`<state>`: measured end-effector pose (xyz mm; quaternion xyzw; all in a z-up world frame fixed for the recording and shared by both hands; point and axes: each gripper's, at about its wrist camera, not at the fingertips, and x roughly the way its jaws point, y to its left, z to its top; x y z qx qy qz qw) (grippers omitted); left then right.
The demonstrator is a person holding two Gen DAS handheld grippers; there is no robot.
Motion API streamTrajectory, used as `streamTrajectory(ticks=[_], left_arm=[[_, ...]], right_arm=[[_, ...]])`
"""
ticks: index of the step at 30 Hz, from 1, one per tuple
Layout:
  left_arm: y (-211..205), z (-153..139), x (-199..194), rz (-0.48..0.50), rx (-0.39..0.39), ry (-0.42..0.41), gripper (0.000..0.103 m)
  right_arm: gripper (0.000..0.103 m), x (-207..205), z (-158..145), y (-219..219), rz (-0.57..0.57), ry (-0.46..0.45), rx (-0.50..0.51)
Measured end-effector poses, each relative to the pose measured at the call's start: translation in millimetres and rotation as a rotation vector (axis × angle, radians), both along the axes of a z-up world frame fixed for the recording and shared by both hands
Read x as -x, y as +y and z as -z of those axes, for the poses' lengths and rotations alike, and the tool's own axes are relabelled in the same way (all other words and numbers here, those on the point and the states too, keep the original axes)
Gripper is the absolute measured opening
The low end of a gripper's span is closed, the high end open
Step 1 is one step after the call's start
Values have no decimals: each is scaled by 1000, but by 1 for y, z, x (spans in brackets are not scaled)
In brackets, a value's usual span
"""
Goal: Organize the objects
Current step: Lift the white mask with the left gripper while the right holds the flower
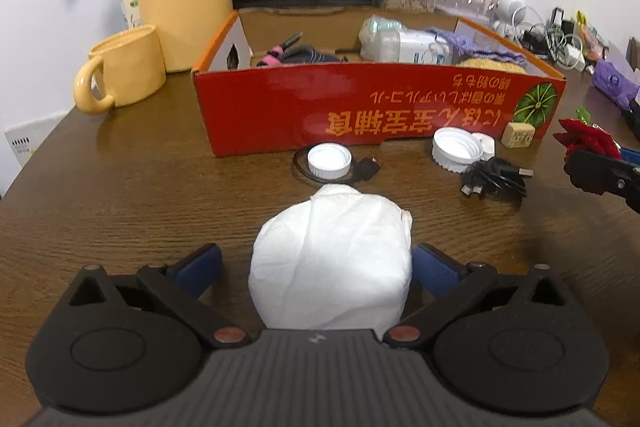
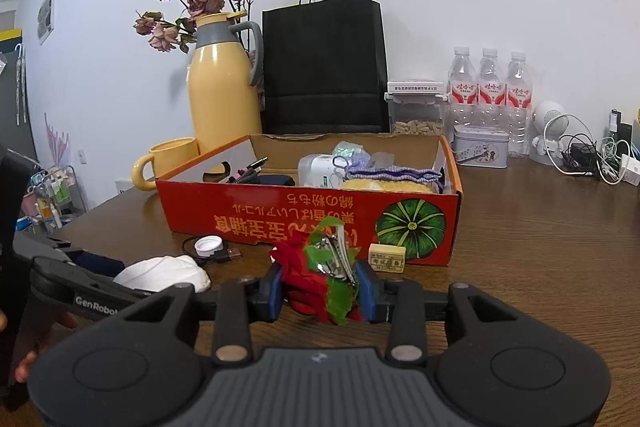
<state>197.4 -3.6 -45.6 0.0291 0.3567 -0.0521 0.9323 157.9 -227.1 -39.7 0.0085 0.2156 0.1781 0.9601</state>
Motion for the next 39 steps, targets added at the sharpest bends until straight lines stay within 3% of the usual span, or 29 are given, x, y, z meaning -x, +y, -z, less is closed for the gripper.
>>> streamTrajectory(ticks=[2,25,28,29,39], left_arm=[[0,3,2,-1,12,-32,103],[-2,3,1,-29,8,-34,103],[-4,1,6,-4,10,-50,87],[-5,0,8,-3,10,-56,77],[-17,-7,28,28,16,-92,71]], right_arm=[[37,0,0,0,0,0,0],[37,-2,1,-2,2,5,9],[37,-2,2,-1,4,7,11],[37,-2,2,-1,5,8,12],[37,-1,3,1,14,2,26]])
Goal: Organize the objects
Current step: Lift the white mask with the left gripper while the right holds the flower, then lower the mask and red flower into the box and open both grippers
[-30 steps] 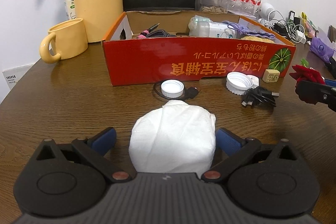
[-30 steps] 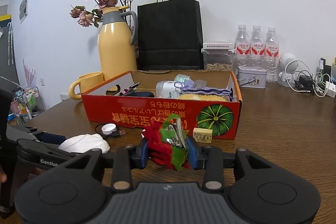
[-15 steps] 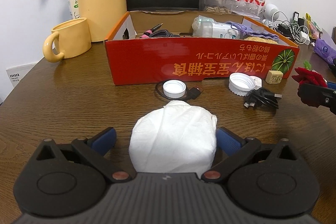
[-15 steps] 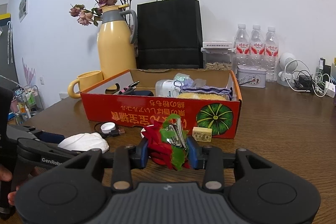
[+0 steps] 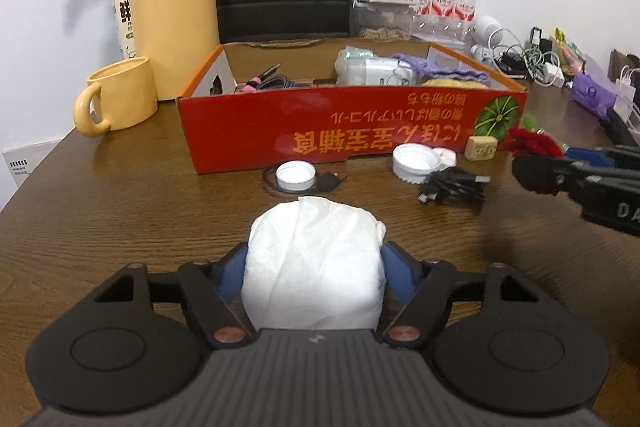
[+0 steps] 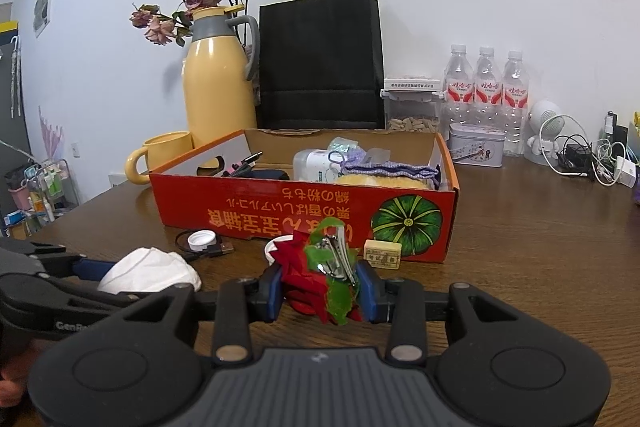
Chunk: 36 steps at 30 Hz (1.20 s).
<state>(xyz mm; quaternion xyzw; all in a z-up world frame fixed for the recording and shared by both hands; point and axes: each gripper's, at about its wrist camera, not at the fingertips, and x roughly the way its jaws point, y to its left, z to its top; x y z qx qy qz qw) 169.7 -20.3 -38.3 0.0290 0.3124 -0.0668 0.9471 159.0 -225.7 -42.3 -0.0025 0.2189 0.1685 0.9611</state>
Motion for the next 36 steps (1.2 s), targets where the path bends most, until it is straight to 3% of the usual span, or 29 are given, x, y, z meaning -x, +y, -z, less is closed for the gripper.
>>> streamTrajectory(ticks=[9,14,21,28,36], left_arm=[[1,-36,2,-7,30,-96,70],[-2,-60,-18,0,63,-157,70],[-7,-84,-63,-22,104,-209,70],[-9,-84,-116,-74,123,-197,70],[-6,-69,-167,-83,137,-152,70]], right_arm=[[35,6,-10,3,-8,-56,-9],[34,2,-26,6,-8,-103,-16],[34,-37,-51,18,8,-149,10],[34,-99,-63,26,66,-146,-4],[34,-154,-45,20,86,-80,2]])
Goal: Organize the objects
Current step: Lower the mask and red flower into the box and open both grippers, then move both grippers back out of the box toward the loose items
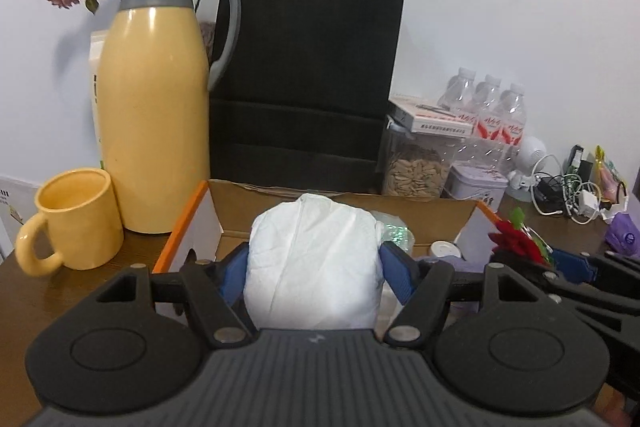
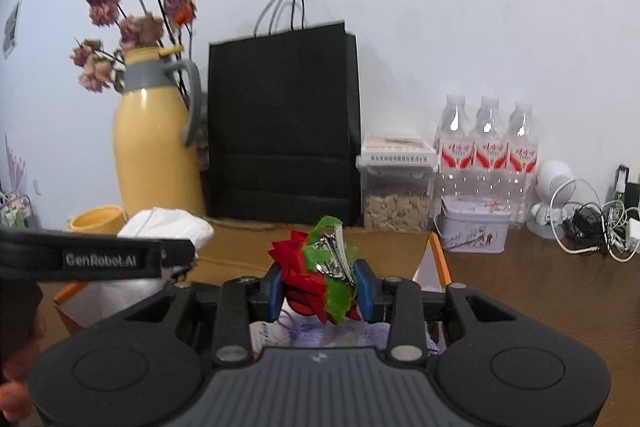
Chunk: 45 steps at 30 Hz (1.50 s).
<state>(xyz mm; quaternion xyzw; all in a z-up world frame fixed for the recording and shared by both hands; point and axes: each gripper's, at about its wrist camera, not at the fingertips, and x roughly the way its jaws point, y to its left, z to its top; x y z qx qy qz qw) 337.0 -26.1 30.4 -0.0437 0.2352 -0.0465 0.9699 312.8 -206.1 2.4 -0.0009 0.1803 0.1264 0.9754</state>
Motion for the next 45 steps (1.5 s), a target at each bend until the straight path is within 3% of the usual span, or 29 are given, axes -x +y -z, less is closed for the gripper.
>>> streamTrajectory(ticks=[5,7,9,10,11,13,14,29,36,45], left_arm=[[-3,7,-13,19,-14,11,70],[-3,9,-16,19,-17,10,75],[-3,10,-16,8,-19,4,94],[-2,10,-15,6,-16,-5,102],[0,9,-14,-2,-8,-21,103],[1,8,-13,-27,-3,-34,103],[1,7,-13,-37,-7,-35,103],[1,1,-2,-59,-3,-51,103],[6,-6,28,-53,5,-97,103],[18,5,80,-24,-20,-102,103]], right_arm=[[35,-15,9,-4,6,28,5],[37,-17,10,-4,6,33,11],[43,-17,11,-5,12,36,17],[57,-17,11,-5,14,38,19],[76,-17,11,-5,15,39,20],[99,-15,12,-4,6,25,19],[103,-15,12,-4,6,14,23],[103,-5,2,0,16,-16,43],[103,17,-5,1,19,-45,67],[103,65,0,-1,15,-53,101]])
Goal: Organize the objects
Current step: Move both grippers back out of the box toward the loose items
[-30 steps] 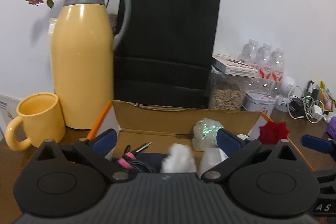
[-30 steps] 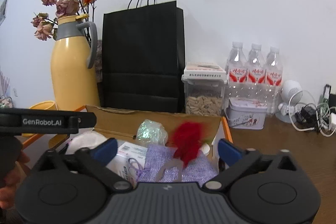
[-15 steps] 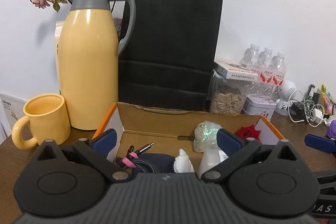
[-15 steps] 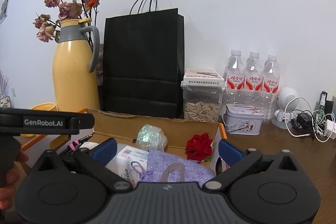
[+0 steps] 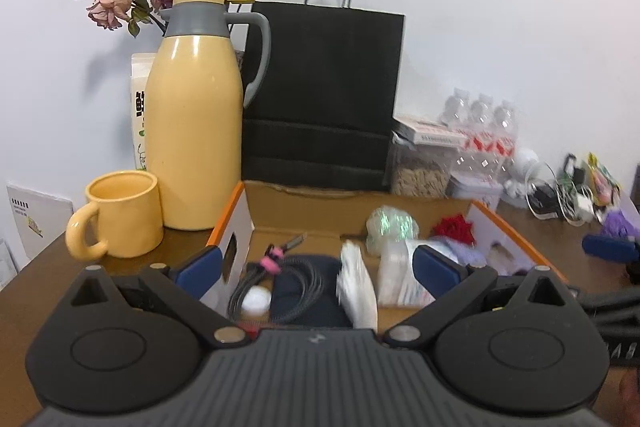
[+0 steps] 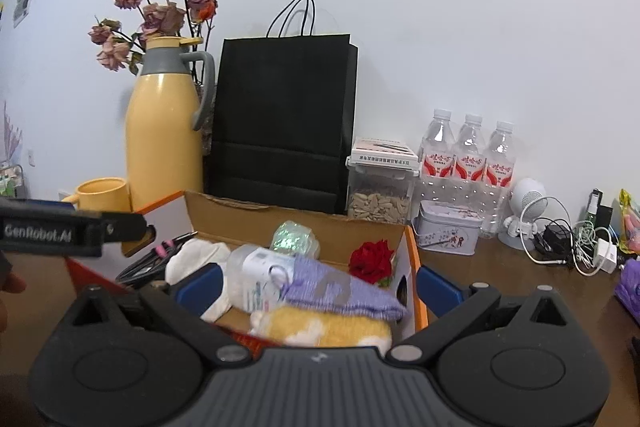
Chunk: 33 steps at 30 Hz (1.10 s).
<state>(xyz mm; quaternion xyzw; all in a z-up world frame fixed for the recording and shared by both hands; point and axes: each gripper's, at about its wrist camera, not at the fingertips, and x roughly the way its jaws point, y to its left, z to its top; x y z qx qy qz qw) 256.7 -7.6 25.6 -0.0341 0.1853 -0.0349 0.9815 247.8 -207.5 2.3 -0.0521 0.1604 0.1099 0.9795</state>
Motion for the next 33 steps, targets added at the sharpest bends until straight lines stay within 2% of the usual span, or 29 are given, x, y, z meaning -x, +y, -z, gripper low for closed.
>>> streamTrajectory(ticks=[9,20,26,33], left_arm=[[10,12,47,25,-3,20,103],[26,41,69,29,-7,133,103],[33,51,67,7,5,188,103],[33,52,66,8,4,200,103]], right_arm=[[103,47,19,-3,-6,44,1],[103,76,47,-4,-6,164,16],[103,72,57,9,-27,235,46],[103,40,68,16,16,378,-34]])
